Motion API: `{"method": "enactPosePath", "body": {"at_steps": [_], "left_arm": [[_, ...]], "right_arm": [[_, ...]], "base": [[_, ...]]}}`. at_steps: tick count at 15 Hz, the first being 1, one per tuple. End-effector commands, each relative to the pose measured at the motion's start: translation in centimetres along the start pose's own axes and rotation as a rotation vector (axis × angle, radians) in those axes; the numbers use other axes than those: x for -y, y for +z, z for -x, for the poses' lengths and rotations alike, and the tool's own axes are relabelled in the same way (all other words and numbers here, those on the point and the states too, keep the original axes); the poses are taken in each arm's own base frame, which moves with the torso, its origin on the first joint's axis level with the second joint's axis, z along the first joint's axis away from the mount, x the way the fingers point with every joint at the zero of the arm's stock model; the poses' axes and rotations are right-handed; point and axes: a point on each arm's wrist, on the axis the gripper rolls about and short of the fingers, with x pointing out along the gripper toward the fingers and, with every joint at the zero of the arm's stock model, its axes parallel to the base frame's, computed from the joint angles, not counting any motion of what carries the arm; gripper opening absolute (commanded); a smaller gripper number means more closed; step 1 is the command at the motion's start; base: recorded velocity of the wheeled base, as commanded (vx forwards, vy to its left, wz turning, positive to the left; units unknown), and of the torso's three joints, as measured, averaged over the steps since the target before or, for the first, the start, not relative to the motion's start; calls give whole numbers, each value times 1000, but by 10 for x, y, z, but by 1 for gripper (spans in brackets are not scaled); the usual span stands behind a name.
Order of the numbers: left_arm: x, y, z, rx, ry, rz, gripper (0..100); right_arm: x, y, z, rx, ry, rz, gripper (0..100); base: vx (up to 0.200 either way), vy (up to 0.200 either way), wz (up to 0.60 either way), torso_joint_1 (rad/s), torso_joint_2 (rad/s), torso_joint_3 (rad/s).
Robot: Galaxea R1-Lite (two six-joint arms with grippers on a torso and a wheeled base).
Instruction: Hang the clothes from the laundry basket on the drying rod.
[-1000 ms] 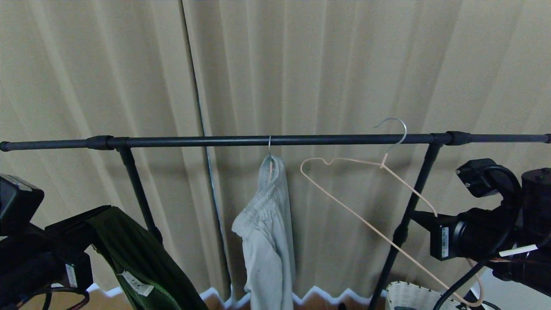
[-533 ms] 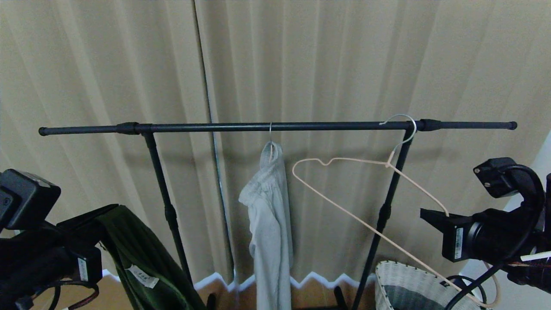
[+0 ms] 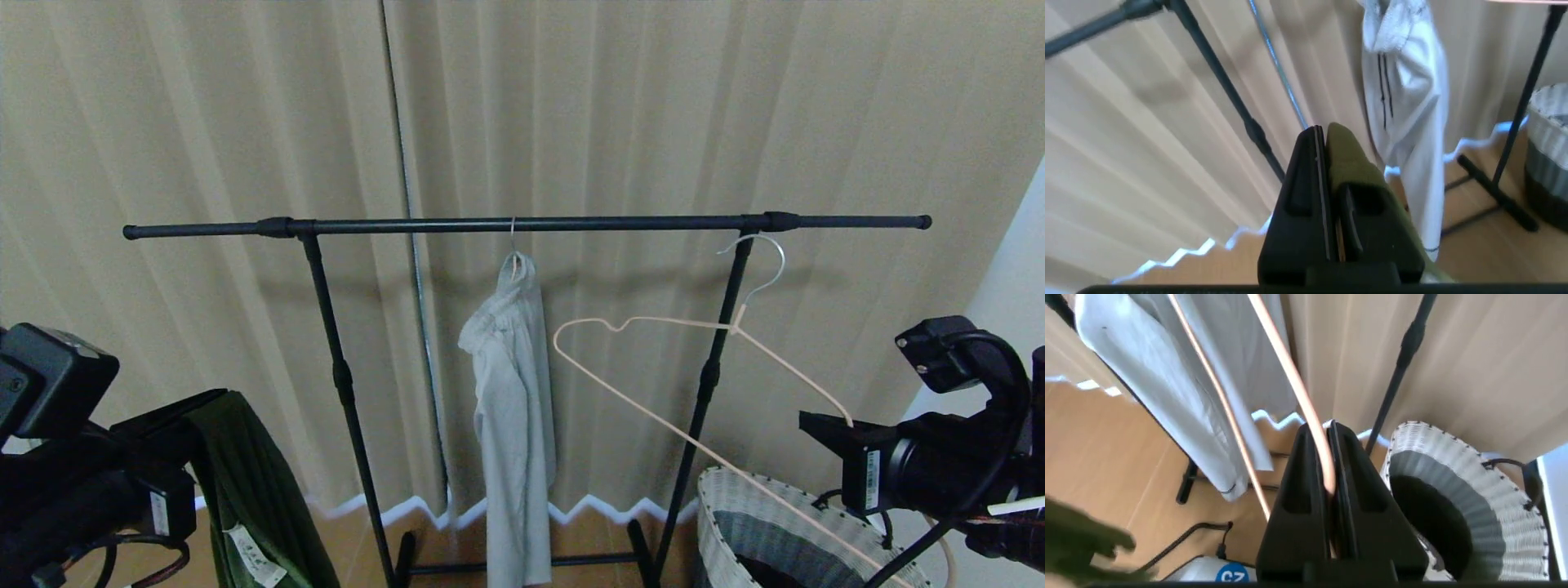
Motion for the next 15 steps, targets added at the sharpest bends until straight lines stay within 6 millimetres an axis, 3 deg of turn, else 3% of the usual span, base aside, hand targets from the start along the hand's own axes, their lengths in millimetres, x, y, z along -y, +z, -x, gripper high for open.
{"method": "enactPosePath", "body": {"at_steps": [1,6,11,15], "left_arm": [[1,-2,0,-7,-2,-1,0],[0,3,-12,-27,-1,-38,0],[3,30,-47,-40,62,-46,0],[17,45,-85,-83,125,-32,0]], "right_arm": [[1,-5,0,-16,-3,7,0],[3,-8,6,-10,0,13,0],[-10,12,7,123,99,-31,0],[-23,12,11,123,262,-12,0]], "base": [[0,0,0,0,0,0],[0,0,0,0,0,0],[0,0,0,0,0,0],[0,0,0,0,0,0]]}}
